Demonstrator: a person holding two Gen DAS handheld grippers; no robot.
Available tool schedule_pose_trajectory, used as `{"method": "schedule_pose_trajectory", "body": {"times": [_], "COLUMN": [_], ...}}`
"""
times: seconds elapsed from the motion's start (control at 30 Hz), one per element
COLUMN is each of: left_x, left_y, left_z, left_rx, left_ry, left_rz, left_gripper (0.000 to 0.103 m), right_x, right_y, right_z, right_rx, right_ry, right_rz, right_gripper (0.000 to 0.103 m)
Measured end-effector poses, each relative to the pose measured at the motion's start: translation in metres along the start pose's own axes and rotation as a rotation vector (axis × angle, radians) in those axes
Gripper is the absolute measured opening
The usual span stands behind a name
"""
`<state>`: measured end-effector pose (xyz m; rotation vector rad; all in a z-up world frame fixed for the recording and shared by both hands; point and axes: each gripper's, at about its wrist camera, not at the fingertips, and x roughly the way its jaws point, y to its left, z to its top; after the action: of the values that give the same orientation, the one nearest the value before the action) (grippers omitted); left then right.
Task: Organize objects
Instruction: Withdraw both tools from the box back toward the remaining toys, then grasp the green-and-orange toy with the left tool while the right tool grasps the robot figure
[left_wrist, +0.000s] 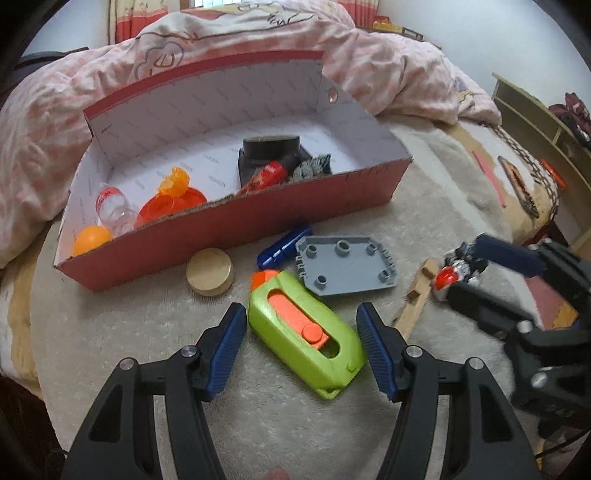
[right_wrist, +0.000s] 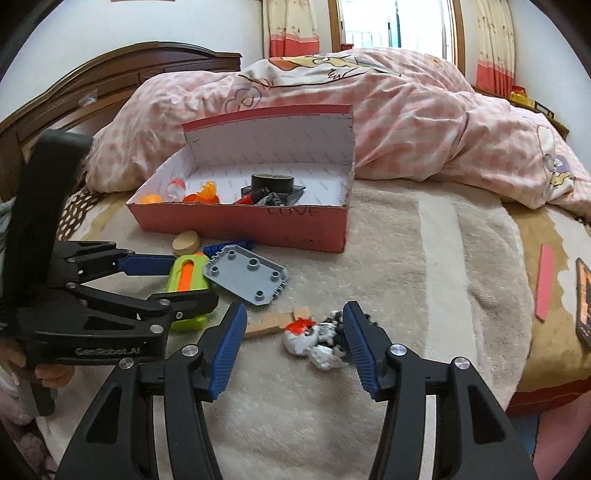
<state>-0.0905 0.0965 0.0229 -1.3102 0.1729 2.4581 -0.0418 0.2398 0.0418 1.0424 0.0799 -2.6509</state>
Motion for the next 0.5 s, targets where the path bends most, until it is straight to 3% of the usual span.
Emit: {"method": "schedule_pose_trajectory", "body": {"times": [0.1,0.17,0.5], "left_x": [0.002,0.002,0.002], "left_y": [0.003,0.005,0.005], "left_z": [-0.002,-0.003,-0.007], "left_rx": [-0.011,-0.021,-0.018], "left_ry": [0.005,0.005,0.000], "left_rz": [0.002,0.004,0.027], "left_gripper": [0.063,0.063,0.064], "right_x": [-0.004,-0.006,0.010], "right_y": [-0.005,-0.010,-0.016], "right_z": [-0.002,-0.004,-0.010], "right_rx": [-0.001,0.004,-0.006], "right_ry": [-0.002,0.001,0.075], "right_rz": [-0.026,-0.046,-0.007], "right_gripper": [0.058,0.068,0.072]}}
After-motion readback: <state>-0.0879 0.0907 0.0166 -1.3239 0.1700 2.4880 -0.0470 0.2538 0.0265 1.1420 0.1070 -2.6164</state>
